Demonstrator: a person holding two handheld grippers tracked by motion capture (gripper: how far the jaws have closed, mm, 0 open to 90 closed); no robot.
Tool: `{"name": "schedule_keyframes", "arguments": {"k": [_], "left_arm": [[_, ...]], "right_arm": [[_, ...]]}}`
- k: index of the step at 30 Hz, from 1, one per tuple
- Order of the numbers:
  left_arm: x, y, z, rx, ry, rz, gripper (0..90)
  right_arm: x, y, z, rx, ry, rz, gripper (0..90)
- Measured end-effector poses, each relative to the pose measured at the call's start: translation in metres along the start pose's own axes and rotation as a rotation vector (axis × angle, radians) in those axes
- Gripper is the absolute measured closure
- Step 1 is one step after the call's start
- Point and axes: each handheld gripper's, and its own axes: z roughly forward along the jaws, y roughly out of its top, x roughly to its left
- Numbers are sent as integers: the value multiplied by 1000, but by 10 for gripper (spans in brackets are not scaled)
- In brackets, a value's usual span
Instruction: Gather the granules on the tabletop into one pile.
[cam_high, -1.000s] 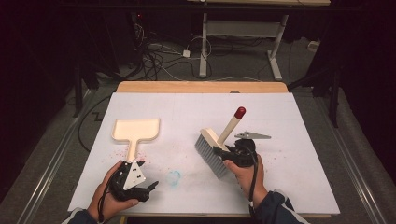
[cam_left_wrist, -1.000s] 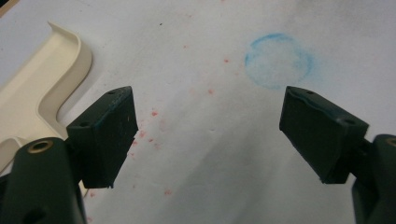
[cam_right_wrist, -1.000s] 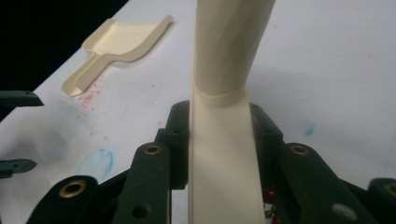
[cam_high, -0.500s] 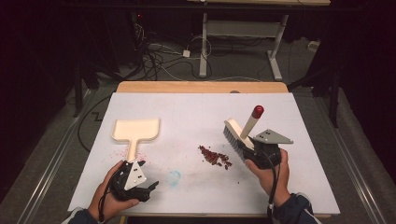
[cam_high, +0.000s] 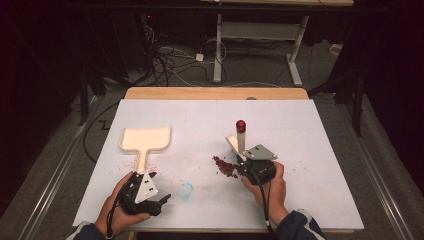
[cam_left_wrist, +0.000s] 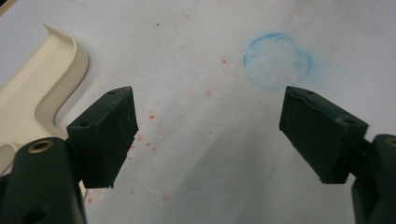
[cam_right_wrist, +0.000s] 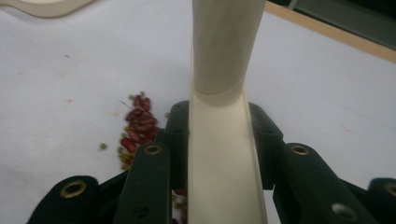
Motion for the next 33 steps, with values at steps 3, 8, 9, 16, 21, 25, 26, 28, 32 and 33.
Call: {"name": "schedule_keyframes", "arguments": {"k": [3,8,9,16,21,25,26,28,32,33], "left_arm": [[0,0,0,-3,0,-2,184],[0,-1,0,-3,-1,-5,185],[0,-1,0,-2,-1,-5,185],[0,-1,-1,-1,-1,-8,184],[2,-2,1,2,-5,-17,184],[3,-1,1,-3,-9,-24,184],[4,-1,2,0,-11,-19,185],[4,-2,3,7,-14,-17,185],[4,-3,4,15,-19,-19,184],[4,-4,4,13,-18,-22,185]], "right_arm": [[9,4,4,-8,-9,-16,676],[18,10,11,-12,-3,-11,676],[18,11,11,-17,-5,-24,676],[7,14,10,-28,0,-19,676],[-19,25,16,-33,18,-41,676],[-38,37,34,-98,148,-150,675],[-40,38,37,-122,166,-185,675],[-44,42,45,-149,225,-254,676],[-47,44,61,-184,329,-306,675],[-46,43,65,-180,333,-328,675]]}}
